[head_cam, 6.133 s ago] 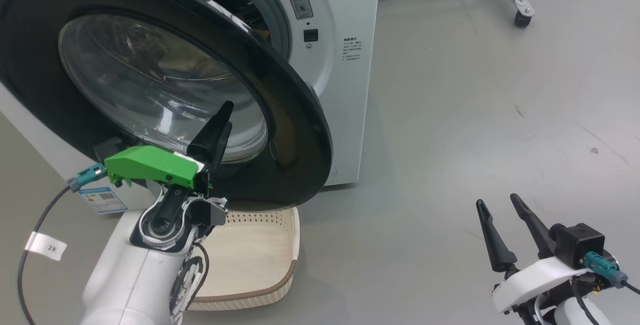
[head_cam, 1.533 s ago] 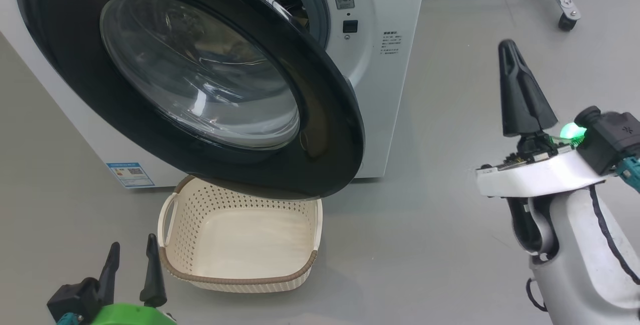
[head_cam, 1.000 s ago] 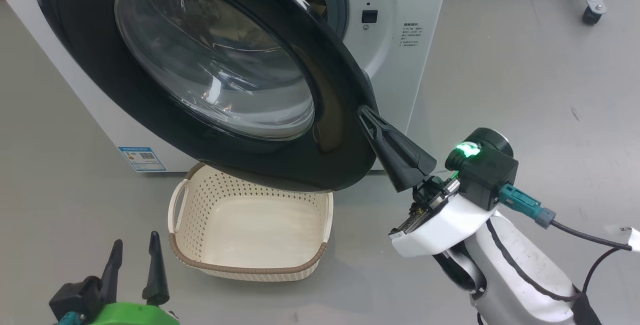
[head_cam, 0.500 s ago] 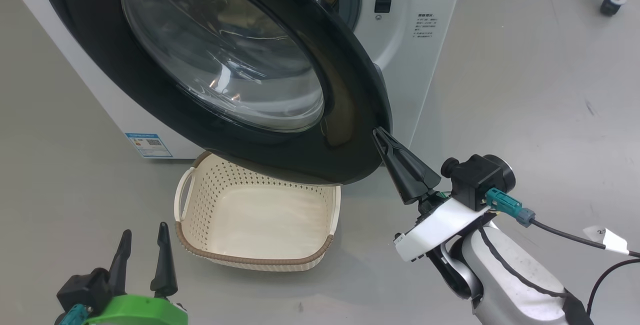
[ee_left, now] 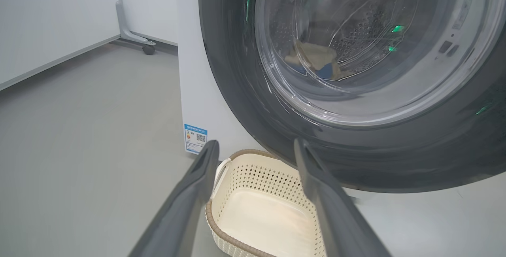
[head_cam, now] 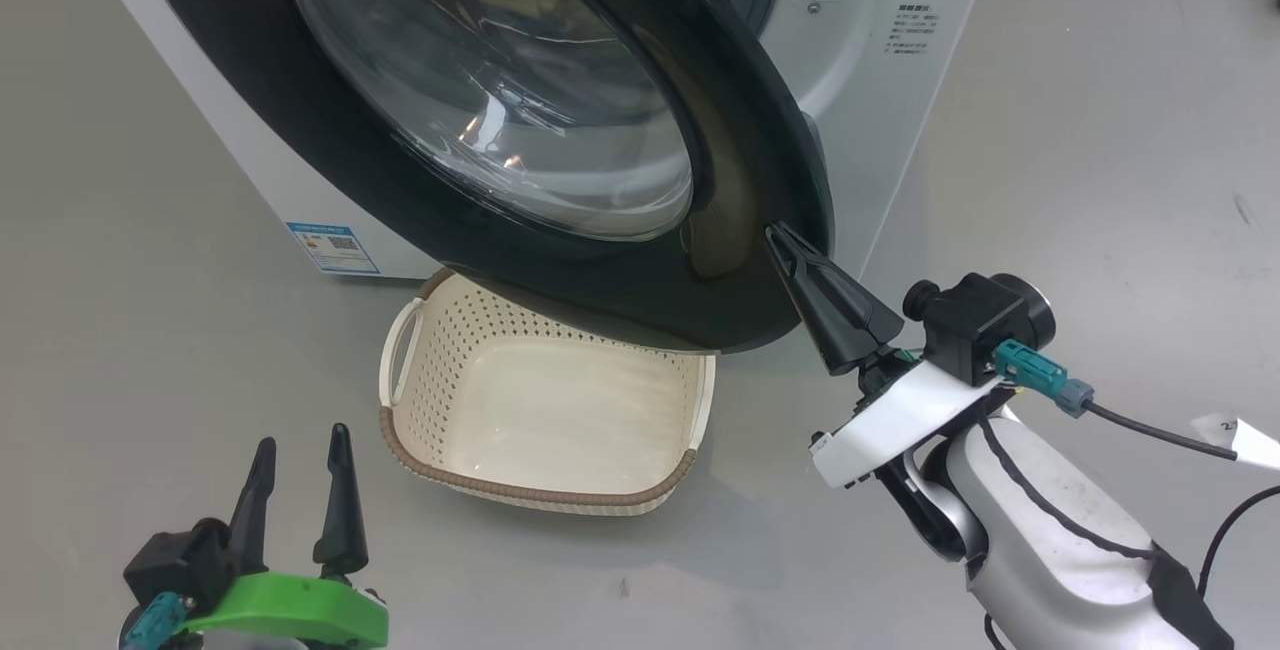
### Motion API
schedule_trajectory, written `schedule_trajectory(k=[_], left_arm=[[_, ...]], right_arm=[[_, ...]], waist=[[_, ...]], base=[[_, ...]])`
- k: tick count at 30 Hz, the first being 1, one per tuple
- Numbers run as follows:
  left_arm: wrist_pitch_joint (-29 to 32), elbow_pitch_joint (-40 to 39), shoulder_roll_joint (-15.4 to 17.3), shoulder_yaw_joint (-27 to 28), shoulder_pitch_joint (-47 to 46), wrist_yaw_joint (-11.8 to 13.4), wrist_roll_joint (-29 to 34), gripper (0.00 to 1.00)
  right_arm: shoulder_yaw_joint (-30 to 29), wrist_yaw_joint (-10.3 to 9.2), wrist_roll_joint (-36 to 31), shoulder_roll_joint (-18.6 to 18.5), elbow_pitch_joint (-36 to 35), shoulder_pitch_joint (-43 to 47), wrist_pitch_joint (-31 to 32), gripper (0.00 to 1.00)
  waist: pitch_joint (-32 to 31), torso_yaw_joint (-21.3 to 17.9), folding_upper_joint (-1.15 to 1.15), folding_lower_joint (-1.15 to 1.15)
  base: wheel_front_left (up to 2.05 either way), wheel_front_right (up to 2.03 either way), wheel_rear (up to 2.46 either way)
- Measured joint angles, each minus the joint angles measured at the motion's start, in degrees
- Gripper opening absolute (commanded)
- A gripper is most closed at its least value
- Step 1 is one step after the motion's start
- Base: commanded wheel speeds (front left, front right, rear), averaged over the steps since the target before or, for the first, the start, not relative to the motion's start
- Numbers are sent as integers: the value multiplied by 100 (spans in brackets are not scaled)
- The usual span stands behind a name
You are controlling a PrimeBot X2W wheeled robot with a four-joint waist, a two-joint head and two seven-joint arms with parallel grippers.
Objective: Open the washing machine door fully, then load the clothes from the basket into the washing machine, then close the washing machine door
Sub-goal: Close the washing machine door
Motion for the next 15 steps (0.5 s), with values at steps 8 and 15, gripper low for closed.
schedule_trajectory(k=[8, 15], left_arm=[[0, -79, -47, 2, -93, -8, 0, 100], [0, -183, -58, 15, -156, -8, 0, 100]], right_arm=[[-41, 0, 1, -167, 19, -149, 0, 0], [-33, 0, 2, -264, 19, -332, 0, 0]], waist=[[222, 173, 0, 0], [459, 280, 0, 0]], base=[[0, 0, 0], [0, 0, 0]])
